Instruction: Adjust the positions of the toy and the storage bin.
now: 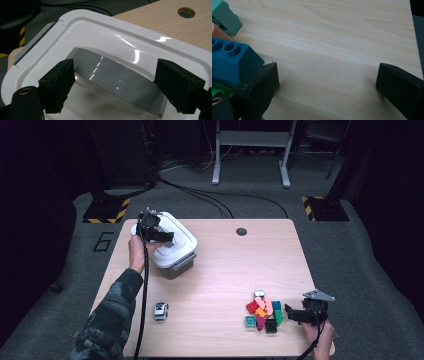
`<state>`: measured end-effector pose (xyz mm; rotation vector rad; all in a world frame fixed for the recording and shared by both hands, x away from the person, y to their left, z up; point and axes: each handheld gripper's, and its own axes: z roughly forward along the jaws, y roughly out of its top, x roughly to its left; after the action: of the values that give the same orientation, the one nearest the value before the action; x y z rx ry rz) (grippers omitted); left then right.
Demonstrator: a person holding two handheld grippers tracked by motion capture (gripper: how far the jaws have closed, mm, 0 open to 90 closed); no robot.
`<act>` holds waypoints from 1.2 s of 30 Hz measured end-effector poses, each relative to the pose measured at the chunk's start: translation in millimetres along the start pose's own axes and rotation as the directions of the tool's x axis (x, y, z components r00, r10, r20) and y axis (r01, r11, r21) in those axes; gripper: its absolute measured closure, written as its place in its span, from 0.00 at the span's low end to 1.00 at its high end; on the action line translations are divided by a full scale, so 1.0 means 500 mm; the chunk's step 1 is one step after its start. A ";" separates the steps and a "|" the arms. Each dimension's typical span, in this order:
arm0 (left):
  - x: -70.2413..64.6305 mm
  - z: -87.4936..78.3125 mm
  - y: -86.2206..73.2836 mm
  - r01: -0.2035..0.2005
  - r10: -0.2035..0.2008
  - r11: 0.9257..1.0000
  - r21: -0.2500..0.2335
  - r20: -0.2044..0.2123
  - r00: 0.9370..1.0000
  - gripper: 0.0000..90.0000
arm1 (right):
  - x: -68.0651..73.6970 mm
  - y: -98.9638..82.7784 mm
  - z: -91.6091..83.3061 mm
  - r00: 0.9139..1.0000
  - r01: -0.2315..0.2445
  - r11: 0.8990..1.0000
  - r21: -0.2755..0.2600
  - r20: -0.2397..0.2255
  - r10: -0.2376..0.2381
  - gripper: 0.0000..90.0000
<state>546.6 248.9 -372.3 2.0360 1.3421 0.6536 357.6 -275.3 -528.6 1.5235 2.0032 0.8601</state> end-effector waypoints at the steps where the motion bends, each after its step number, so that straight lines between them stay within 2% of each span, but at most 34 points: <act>1: -0.001 0.001 0.000 0.001 -0.001 1.000 -0.002 0.000 1.000 0.19 | 0.000 0.000 0.000 1.000 0.000 1.000 0.000 0.000 0.000 0.04; 8: -0.005 0.000 -0.002 -0.005 0.005 1.000 -0.005 0.010 1.000 0.21 | 0.000 0.000 0.000 1.000 0.000 1.000 0.000 0.000 0.000 0.04; 10: -0.010 -0.001 -0.004 -0.011 0.012 1.000 -0.015 0.027 1.000 0.23 | 0.000 0.000 0.000 1.000 0.000 1.000 -0.001 0.000 0.000 0.04; 17: -0.030 -0.005 -0.006 -0.030 0.032 0.999 -0.036 0.053 0.998 0.34 | 0.000 0.000 0.000 1.000 0.000 1.000 -0.001 0.000 0.000 0.05; 19: -0.038 -0.007 -0.006 -0.047 0.049 0.998 -0.039 0.052 0.997 0.36 | 0.001 0.000 0.000 1.000 -0.002 1.000 0.000 0.000 0.002 0.05; 26: -0.049 -0.011 -0.006 -0.066 0.068 0.997 -0.044 0.062 0.996 0.42 | 0.001 0.000 0.000 1.000 -0.002 1.000 0.000 0.000 0.002 0.05; 36: -0.060 -0.016 -0.009 -0.083 0.089 0.995 -0.064 0.099 0.991 0.51 | 0.000 0.000 0.000 1.000 -0.001 1.000 0.000 -0.001 0.001 0.05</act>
<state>527.2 224.3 -372.3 2.0595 1.1691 0.6117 357.4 -275.2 -528.6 1.5243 2.0032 0.8617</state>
